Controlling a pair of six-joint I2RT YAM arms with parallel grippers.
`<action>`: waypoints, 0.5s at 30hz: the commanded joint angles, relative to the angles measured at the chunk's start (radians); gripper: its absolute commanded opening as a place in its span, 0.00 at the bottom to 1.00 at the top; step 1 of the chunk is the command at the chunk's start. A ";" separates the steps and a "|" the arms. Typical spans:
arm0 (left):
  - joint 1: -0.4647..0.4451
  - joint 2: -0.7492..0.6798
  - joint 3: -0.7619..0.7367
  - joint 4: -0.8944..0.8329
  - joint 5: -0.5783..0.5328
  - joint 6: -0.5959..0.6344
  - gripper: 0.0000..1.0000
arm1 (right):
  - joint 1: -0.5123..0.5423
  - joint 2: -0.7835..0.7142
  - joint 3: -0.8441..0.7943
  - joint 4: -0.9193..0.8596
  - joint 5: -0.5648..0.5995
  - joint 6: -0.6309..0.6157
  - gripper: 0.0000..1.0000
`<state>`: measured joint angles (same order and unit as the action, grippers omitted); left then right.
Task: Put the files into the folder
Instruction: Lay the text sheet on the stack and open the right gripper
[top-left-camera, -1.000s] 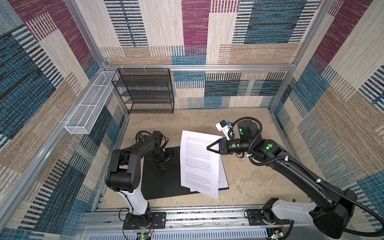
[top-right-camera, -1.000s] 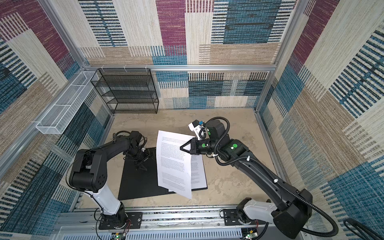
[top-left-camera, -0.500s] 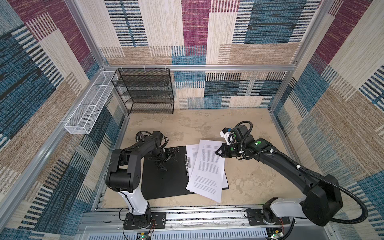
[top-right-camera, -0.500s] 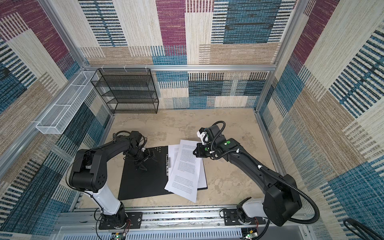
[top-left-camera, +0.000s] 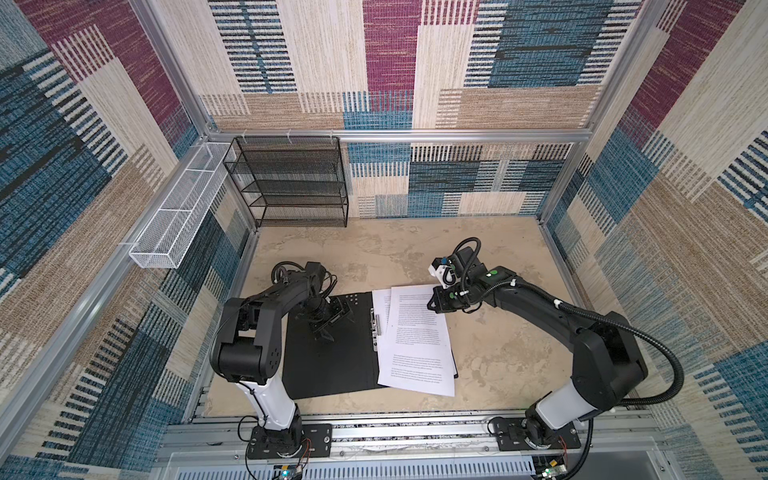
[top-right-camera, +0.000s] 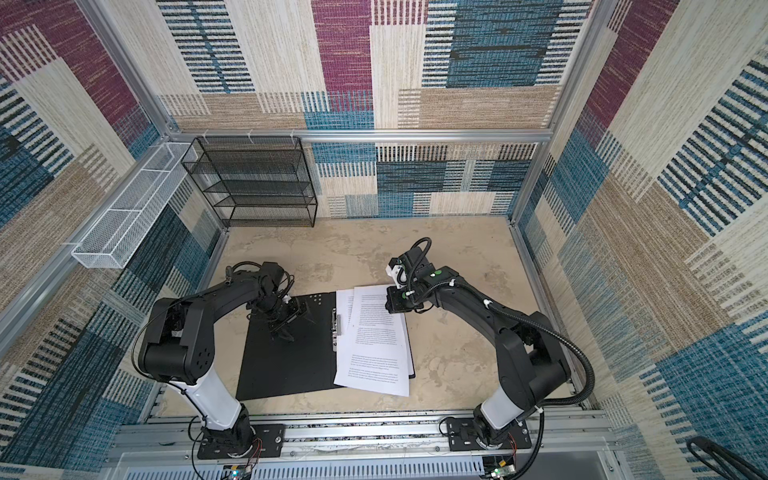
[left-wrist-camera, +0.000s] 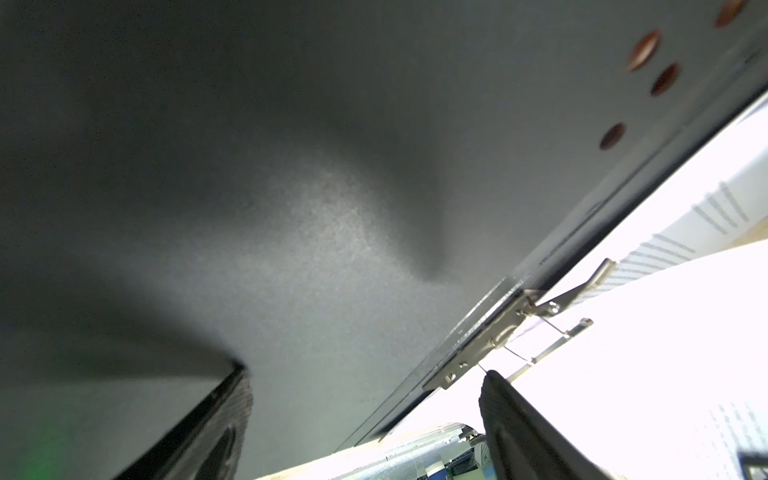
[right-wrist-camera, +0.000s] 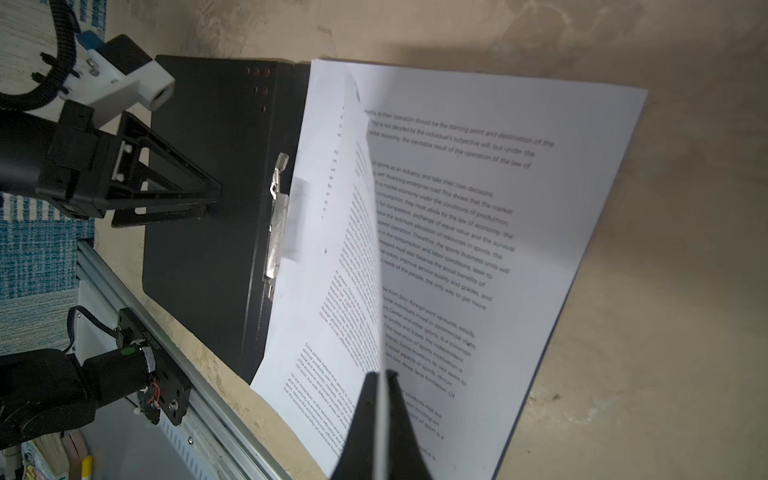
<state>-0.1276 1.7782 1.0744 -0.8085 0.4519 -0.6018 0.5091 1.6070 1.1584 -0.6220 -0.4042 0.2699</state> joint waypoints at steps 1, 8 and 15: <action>-0.001 0.015 -0.014 -0.002 -0.108 0.020 0.87 | 0.000 0.047 0.033 0.037 -0.011 -0.031 0.00; -0.001 0.023 -0.010 0.000 -0.102 0.016 0.87 | 0.002 0.163 0.103 0.016 0.041 -0.074 0.00; -0.001 0.024 -0.010 -0.001 -0.099 0.019 0.86 | 0.004 0.233 0.189 -0.025 0.101 -0.114 0.00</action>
<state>-0.1276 1.7817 1.0779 -0.8120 0.4522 -0.6018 0.5106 1.8240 1.3243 -0.6292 -0.3424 0.1856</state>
